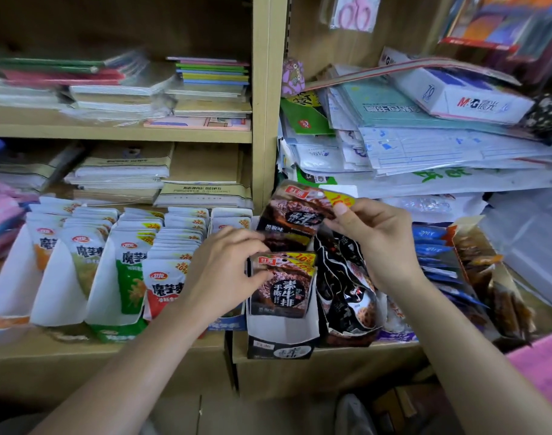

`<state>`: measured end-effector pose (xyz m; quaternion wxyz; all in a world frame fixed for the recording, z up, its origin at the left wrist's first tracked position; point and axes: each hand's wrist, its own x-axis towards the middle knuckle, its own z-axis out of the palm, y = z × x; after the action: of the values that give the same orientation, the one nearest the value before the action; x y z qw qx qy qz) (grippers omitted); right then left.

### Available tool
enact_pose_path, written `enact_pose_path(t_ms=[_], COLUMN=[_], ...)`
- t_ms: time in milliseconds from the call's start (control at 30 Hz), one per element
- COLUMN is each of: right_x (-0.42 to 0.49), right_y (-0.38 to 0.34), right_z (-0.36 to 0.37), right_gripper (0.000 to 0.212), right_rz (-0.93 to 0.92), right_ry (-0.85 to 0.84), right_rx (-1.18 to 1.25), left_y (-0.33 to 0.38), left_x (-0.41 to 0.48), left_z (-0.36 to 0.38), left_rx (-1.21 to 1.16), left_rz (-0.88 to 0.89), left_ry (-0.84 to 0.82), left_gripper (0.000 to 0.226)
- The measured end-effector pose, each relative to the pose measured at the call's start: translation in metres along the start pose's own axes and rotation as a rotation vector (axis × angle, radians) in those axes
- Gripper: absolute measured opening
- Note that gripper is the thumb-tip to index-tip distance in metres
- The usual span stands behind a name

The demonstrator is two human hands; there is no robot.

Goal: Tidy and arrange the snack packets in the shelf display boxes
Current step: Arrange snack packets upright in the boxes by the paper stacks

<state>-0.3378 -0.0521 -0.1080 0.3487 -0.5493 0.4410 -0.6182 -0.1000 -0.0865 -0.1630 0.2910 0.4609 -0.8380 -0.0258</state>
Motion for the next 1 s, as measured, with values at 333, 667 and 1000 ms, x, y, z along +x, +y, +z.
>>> enact_pose_path(t_ms=[333,667,1000], right_x=[0.009,0.032,0.031], right_y=[0.015,0.030,0.028], right_z=[-0.001,0.031,0.029], right_gripper=[0.028,0.038,0.022], right_rz=[0.050,-0.155,-0.205], right_ry=[0.032,-0.017,-0.093], right_rx=[-0.114,-0.804,-0.861], left_y=[-0.001,-0.001,0.000], left_x=[-0.001,-0.004,-0.004], left_z=[0.005,0.006,0.007], left_rx=[-0.010,0.011,0.045], left_rz=[-0.030,-0.009,-0.018], left_ry=[-0.007,0.033,0.057], left_gripper=[0.043,0.045,0.051])
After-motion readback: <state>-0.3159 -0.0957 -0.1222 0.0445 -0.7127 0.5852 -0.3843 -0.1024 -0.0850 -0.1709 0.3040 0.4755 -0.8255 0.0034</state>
